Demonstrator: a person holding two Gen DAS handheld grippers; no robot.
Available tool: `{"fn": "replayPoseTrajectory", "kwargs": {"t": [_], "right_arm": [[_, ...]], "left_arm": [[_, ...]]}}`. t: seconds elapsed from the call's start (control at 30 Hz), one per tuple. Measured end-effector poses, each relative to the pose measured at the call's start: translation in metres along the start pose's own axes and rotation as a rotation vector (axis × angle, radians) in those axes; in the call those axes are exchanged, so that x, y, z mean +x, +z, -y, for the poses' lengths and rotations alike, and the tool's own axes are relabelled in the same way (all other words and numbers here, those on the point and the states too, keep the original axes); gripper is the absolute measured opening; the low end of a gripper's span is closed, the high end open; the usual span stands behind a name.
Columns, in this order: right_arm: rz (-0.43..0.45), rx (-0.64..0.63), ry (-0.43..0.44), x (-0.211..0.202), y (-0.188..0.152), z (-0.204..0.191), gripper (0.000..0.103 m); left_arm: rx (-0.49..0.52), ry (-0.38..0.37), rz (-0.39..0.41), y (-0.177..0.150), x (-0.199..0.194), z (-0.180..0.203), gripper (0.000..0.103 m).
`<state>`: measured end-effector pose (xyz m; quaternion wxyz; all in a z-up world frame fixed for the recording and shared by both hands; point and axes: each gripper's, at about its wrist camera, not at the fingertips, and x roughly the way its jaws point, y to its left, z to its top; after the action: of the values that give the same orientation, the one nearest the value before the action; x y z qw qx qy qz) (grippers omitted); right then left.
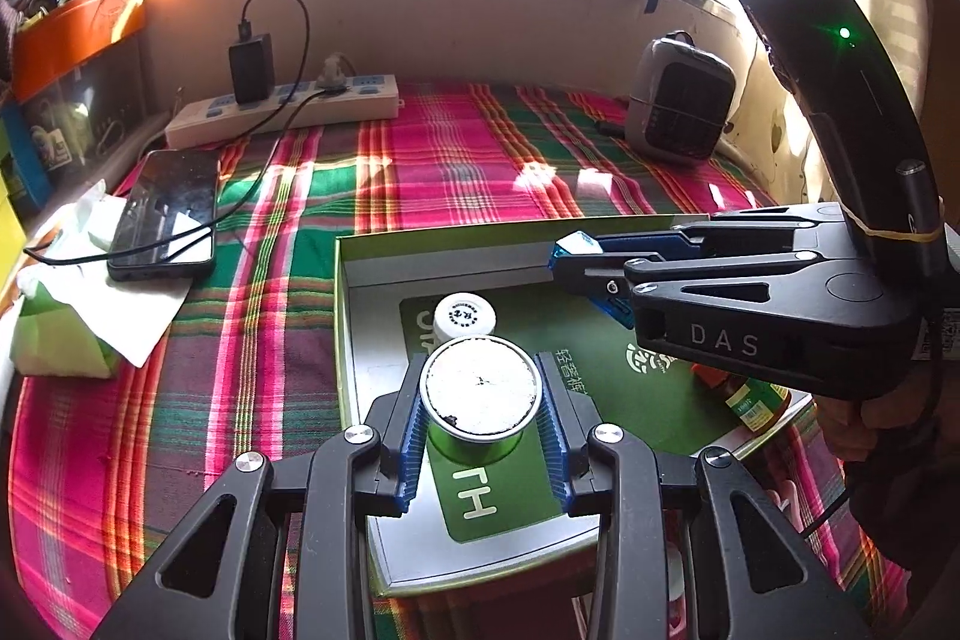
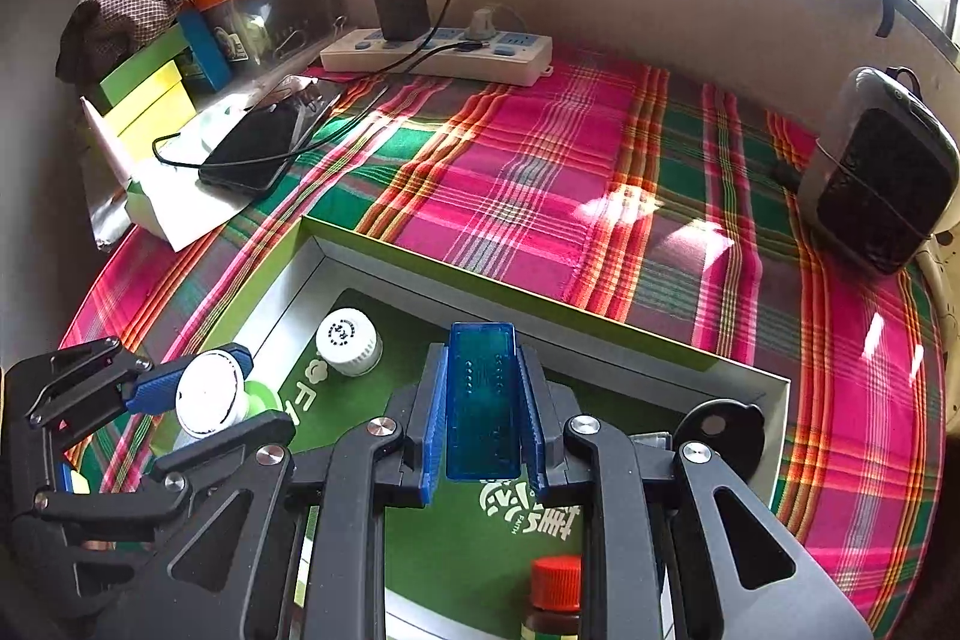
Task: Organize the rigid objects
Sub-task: 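Lower and open the left tool to drop the tape roll while the right tool releases the USB stick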
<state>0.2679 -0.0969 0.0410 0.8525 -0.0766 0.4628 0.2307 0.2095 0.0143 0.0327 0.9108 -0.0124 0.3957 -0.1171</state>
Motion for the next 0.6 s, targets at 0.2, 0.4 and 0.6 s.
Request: {"fn": "replayPoseTrajectory", "kwargs": {"t": [0.2,0.4,0.6], "right_arm": [[-0.033,-0.016,0.012,0.018,0.006,-0.006,0.023],[-0.05,-0.029,0.018,0.03,0.009,-0.011,0.023],[-0.059,-0.04,0.026,0.036,0.011,-0.015,0.023]], "left_arm": [[-0.009,0.004,-0.019,-0.001,0.009,-0.005,0.032],[0.002,0.006,-0.014,0.0,0.012,-0.004,0.032],[0.008,0.004,-0.01,0.0,0.014,-0.003,0.032]]}}
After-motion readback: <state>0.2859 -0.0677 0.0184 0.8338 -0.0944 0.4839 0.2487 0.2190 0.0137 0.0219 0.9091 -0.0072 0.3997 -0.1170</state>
